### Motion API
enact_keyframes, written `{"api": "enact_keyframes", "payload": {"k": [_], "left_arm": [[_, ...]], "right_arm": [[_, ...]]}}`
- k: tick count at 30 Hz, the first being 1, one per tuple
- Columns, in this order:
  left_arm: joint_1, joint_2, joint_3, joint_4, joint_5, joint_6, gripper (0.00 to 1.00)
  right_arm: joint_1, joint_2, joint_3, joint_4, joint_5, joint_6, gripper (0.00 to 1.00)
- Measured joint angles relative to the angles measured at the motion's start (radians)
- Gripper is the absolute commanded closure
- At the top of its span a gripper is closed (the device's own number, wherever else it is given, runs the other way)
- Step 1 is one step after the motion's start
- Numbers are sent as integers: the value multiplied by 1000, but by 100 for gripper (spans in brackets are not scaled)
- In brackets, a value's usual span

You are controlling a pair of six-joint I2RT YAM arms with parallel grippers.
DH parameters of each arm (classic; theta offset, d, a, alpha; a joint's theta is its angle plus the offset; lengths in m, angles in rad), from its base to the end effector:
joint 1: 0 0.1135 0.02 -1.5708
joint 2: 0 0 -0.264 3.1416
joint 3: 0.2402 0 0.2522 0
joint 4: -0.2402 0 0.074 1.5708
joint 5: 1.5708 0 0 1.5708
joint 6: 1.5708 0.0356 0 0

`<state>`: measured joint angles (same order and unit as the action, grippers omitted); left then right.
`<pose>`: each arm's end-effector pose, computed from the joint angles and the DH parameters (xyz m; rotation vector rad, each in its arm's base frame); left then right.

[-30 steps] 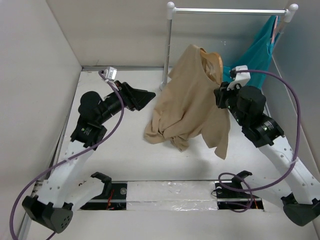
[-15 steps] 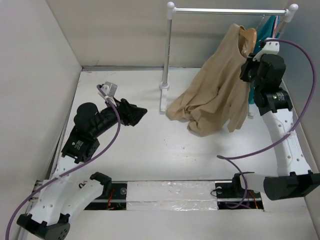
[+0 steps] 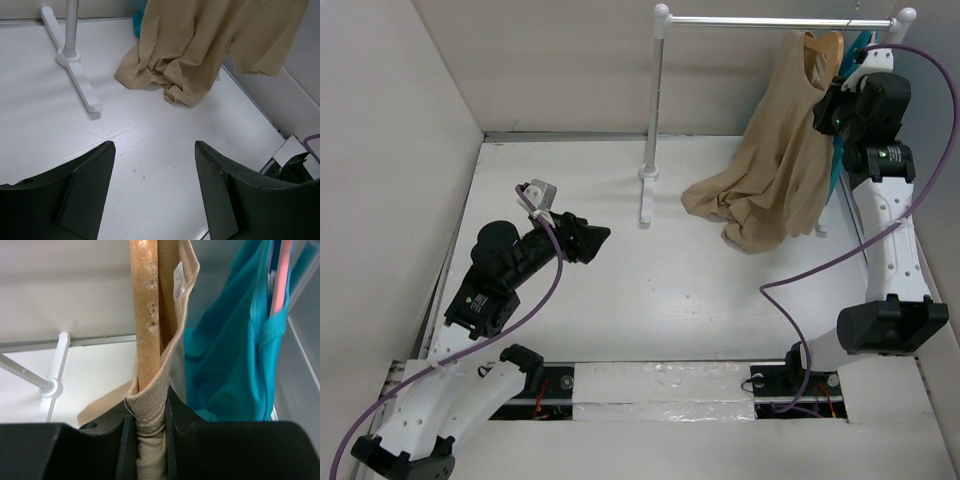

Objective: Place the t-shirt on the hanger
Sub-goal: Place the hanger at the clothesline.

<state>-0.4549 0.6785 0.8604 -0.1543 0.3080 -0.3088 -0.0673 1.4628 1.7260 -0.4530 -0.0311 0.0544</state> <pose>0.1322 -0.0767 0.3855 0.3682 1.5633 -0.8360 0.3194 -0.0204 0.4770 0.0845 1.7585 0.0180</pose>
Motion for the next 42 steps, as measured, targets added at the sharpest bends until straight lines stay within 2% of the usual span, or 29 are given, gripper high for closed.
{"api": "enact_keyframes", "payload": {"k": [5, 13, 21, 27, 28, 29, 30, 32, 33, 35, 36, 37, 42], "left_arm": [[-5, 16, -6, 3, -23, 9, 39], [-9, 28, -11, 5, -40, 15, 39], [-9, 46, -11, 8, -54, 16, 39], [-9, 58, -11, 8, -56, 17, 38], [-9, 60, -11, 8, -58, 17, 38], [-9, 62, -11, 8, -60, 17, 38], [-9, 65, -11, 8, -63, 17, 38], [-9, 69, -12, 8, -68, 17, 38], [-9, 71, -12, 8, -72, 18, 37], [-9, 75, -13, 8, -77, 19, 35], [-9, 78, -13, 7, -80, 21, 34], [-9, 80, -13, 7, -83, 21, 33], [-9, 93, -13, 6, -110, 24, 32]], "right_arm": [[-4, 71, 124, -28, -25, -14, 100], [-8, 182, 167, -45, -19, -14, 100], [-27, 230, 163, -37, 2, 0, 100], [-53, 202, 57, 54, 9, 34, 100], [-56, 196, 35, 76, 9, 41, 97], [-56, 187, 11, 102, 9, 49, 89], [-57, 177, -9, 124, 9, 56, 72], [-57, 158, -40, 148, 8, 74, 56], [-57, 148, -48, 152, 8, 82, 42], [-57, 123, -63, 156, 8, 99, 33], [-57, 107, -69, 161, 8, 105, 19], [-57, 94, -72, 166, 8, 111, 0], [-56, -57, -100, 174, 3, 134, 0]]}}
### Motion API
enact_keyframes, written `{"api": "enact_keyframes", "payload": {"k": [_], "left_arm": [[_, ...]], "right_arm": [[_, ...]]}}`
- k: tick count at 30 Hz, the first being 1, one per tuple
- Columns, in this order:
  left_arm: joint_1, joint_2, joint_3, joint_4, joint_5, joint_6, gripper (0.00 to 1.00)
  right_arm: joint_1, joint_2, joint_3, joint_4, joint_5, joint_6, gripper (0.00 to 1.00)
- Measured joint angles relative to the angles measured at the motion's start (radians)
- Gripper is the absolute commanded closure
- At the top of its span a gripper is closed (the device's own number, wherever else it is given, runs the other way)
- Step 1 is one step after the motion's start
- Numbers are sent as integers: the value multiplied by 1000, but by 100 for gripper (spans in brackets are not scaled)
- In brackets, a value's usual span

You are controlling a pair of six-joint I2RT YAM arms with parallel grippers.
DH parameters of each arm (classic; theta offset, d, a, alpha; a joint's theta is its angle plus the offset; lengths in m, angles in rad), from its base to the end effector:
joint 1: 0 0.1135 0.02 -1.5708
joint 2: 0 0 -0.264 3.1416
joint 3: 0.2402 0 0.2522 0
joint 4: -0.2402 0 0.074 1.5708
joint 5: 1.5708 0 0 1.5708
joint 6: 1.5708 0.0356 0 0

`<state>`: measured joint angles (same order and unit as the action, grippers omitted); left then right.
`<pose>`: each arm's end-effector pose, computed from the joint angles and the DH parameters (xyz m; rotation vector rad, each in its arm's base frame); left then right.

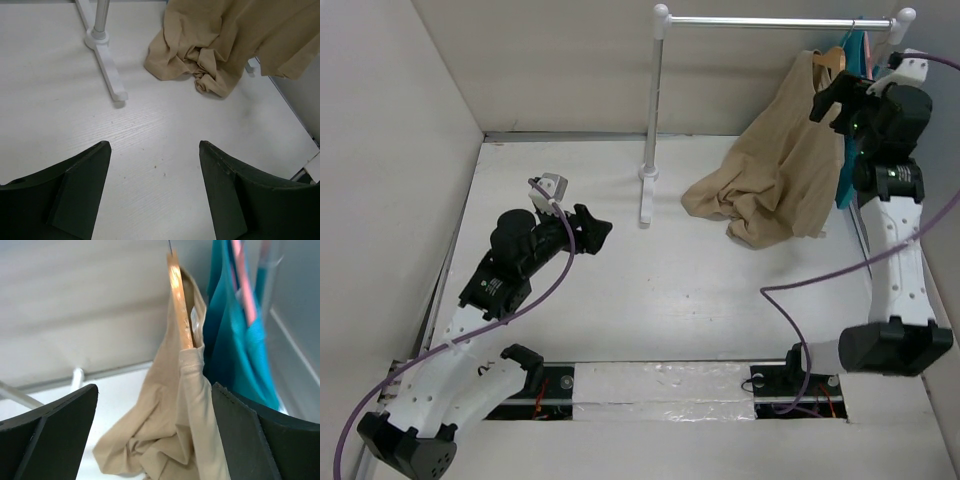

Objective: Place the t-shirt on the hanger
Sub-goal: Reset both arms

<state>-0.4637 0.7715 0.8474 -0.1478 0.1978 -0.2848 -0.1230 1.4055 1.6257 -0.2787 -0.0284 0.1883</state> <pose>0.1570 -0.0864 0.3681 0.3056 1.6650 -0.7291 0.3097 -0.0373 0.4795 0.2311 1.6133 0.0733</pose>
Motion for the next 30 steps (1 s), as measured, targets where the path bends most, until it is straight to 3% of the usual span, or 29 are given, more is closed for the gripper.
{"api": "enact_keyframes", "payload": {"k": [6, 15, 17, 19, 20, 24, 30], "left_arm": [[16, 4, 0, -2, -24, -4, 29], [40, -66, 60, -40, -42, -65, 24], [40, -97, 114, -44, -41, -77, 18], [40, -130, 176, -40, -38, -89, 6], [40, -145, 207, -37, -32, -93, 1], [40, -208, 288, -5, -8, -118, 1], [40, -247, 285, 15, 19, -148, 1]], "right_arm": [[20, -299, -58, 33, -17, 19, 0], [46, -885, -364, 222, -216, 148, 0], [46, -988, -382, 224, -208, 164, 0], [46, -1070, -383, 222, -184, 178, 0], [46, -1108, -383, 220, -167, 183, 0], [46, -1215, -383, 216, -114, 198, 0], [46, -1217, -386, 164, -98, 206, 0]]}}
